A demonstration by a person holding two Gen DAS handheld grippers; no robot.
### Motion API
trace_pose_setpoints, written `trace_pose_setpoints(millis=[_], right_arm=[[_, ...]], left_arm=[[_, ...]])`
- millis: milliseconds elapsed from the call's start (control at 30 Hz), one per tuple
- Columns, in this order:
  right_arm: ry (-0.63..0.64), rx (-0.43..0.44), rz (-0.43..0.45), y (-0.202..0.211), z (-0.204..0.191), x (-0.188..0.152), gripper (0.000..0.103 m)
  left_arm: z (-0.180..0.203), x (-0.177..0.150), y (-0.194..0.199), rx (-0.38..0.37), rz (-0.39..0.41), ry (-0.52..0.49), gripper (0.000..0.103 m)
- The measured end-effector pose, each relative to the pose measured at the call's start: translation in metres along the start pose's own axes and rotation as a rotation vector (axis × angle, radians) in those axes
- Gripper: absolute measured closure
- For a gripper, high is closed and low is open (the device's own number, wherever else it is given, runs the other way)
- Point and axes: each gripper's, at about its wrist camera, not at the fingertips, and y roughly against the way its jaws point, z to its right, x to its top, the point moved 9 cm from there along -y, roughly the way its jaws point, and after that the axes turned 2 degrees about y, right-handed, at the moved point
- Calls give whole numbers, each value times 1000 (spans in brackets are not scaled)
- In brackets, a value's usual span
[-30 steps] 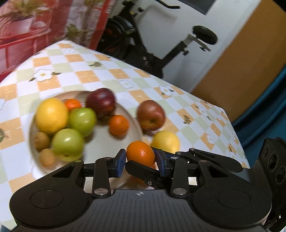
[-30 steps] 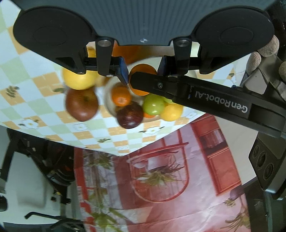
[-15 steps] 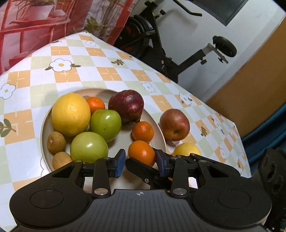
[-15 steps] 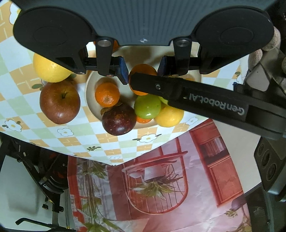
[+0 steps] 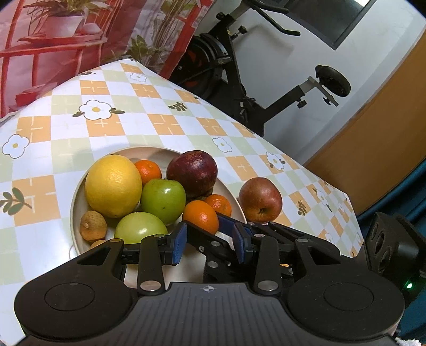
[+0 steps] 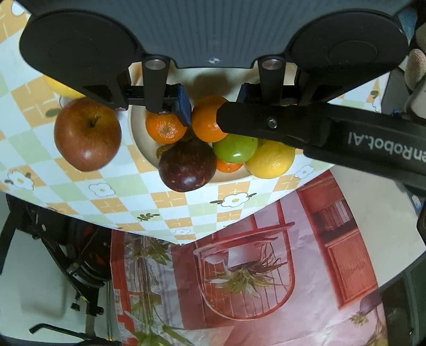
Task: Organize fruits
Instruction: 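Carry the tangerine over the plate with the right gripper, then open the right gripper to release the tangerine on the plate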
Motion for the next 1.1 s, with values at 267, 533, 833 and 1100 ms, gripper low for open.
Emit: trace_pose_setpoints(millis=[267,533,833,1100], right_arm=[[42,-29,-15,-11,1,-2,65],[45,-32,-22,-14,2,-2,64],[38,-6,16,8,3,2,58],[5,-36,104,56,26,-2,58]], left_arm=[[-1,0,1,1,1,1,64],[-2,0,2,10,4,1,64],[3,6,9,19,28,-14,64],[22,3,10,11,28,-67,64]])
